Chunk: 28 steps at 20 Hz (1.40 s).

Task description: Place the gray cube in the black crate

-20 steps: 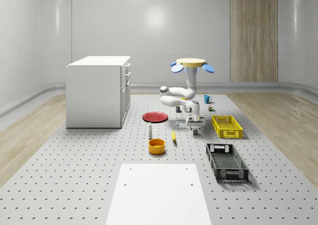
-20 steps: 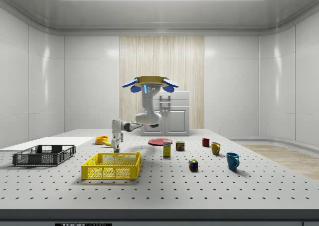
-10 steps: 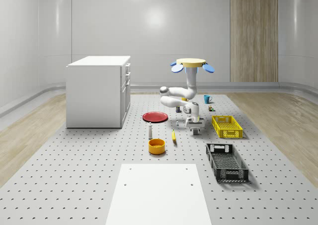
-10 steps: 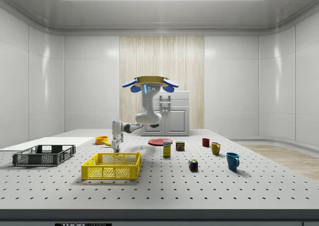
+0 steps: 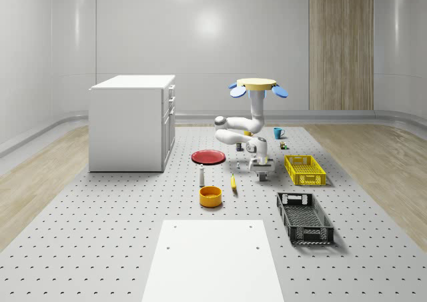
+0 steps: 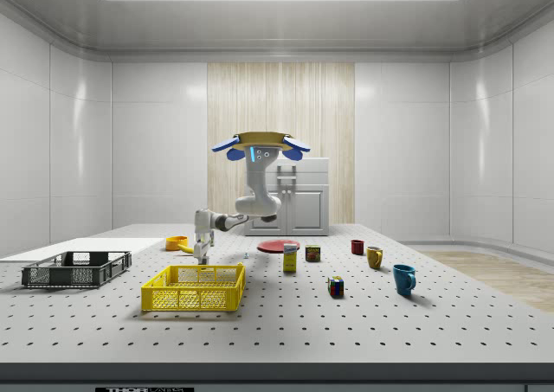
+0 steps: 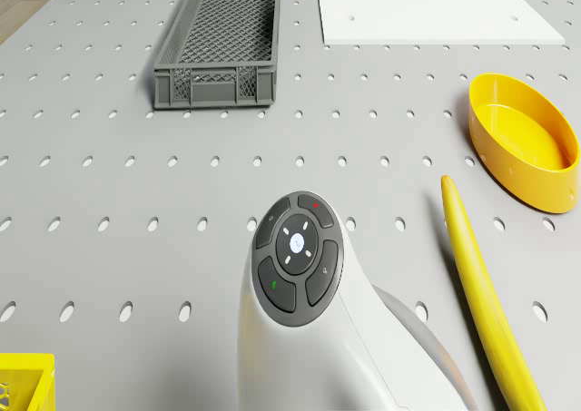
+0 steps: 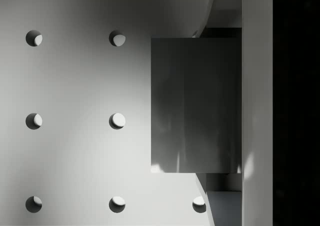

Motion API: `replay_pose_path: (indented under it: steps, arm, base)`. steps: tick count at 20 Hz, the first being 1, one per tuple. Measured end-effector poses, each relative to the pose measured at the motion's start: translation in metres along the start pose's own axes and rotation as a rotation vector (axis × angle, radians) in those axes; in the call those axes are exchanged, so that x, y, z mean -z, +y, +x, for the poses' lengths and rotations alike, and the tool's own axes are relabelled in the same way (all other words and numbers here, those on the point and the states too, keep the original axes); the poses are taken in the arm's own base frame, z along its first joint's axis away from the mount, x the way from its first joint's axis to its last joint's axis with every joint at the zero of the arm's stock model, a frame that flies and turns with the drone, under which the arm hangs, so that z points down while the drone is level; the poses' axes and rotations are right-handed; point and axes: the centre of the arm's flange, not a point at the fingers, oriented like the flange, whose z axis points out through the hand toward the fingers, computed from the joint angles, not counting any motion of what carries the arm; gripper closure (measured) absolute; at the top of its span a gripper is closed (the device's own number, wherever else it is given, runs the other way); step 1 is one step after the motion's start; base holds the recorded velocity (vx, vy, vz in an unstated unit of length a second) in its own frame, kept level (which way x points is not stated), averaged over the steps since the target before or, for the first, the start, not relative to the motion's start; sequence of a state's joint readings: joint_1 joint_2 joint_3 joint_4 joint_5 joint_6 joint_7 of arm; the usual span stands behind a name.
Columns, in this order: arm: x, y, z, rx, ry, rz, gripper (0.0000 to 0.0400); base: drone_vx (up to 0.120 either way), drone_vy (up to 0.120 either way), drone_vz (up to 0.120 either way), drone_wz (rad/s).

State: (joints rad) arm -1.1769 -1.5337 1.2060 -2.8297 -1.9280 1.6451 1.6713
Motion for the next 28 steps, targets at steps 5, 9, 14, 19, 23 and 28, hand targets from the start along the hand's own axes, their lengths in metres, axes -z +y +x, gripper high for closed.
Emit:
replay_pose_path:
  steps: [5, 9, 14, 19, 23, 28]
  arm:
    - [0.003, 0.000, 0.000, 0.000, 0.000, 0.000, 0.0146]
    - [0.016, 0.000, 0.000, 0.000, 0.000, 0.000, 0.0149]
    - [0.038, 0.000, 0.000, 0.000, 0.000, 0.000, 0.0149]
    - [0.051, 0.000, 0.000, 0.000, 0.000, 0.000, 0.0149]
    - [0.055, 0.000, 0.000, 0.000, 0.000, 0.000, 0.0149]
    - [0.057, 0.000, 0.000, 0.000, 0.000, 0.000, 0.0149]
  base:
    - [0.000, 0.000, 0.000, 0.000]
    - [0.000, 0.000, 0.000, 0.000]
    - [0.000, 0.000, 0.064, 0.000]
    - [0.096, 0.096, 0.120, 0.000]
    - [0.120, 0.120, 0.120, 0.000]
    - [0.120, 0.120, 0.120, 0.000]
